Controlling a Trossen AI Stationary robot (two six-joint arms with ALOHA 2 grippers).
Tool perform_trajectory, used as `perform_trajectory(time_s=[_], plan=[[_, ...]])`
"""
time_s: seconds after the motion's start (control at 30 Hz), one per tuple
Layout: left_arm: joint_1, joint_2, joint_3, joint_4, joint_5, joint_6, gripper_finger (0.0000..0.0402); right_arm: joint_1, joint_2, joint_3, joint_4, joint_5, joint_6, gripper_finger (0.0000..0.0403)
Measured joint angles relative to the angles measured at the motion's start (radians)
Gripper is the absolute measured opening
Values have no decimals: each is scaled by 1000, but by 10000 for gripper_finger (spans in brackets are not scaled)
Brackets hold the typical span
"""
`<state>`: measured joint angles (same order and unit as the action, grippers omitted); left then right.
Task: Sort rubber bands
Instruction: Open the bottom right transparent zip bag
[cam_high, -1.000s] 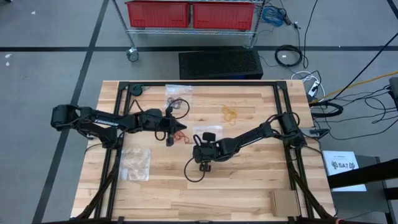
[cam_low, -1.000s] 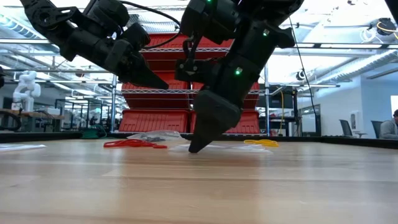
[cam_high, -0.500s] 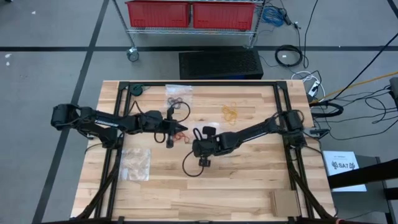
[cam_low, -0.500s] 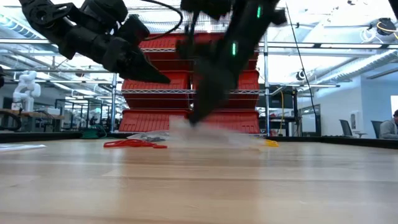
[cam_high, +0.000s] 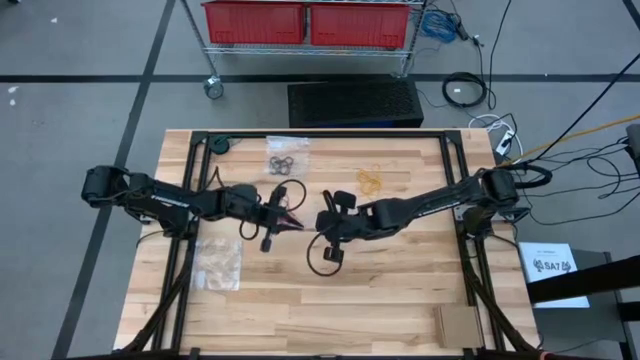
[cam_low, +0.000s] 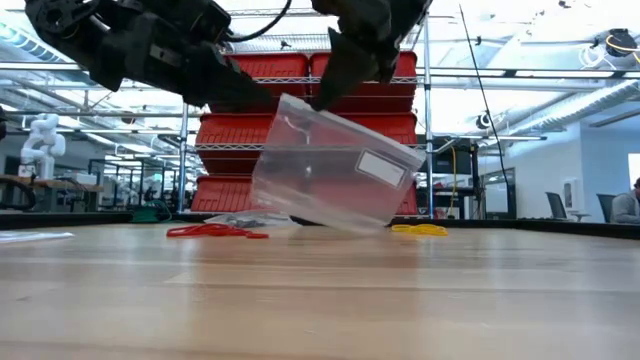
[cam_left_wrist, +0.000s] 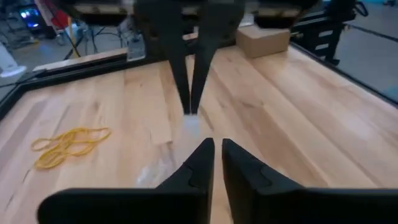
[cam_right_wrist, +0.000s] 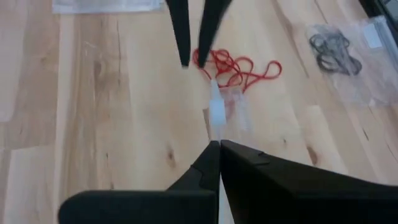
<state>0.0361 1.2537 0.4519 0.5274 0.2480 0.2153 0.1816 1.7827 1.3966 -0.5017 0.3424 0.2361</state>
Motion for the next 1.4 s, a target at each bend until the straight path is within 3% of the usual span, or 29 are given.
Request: perform_trajectory(time_s=[0.13,0.37,0.9,1.1,1.4], plan=[[1,0,0,-2,-67,-31,70,0,1,0,3,0,-4,0],[3,0,0,-3,-59,-81,121,0,1,0,18,0,-13,0],[-4,87,80,-68,-64,-127,127,1,1,0,24,0,-17,0],[-4,88,82,-65,-65,-124,105,1,1,1,17,0,-16,0],[-4,88,82,-65,-65,-93,38,1,1,1,9,0,-16,0]])
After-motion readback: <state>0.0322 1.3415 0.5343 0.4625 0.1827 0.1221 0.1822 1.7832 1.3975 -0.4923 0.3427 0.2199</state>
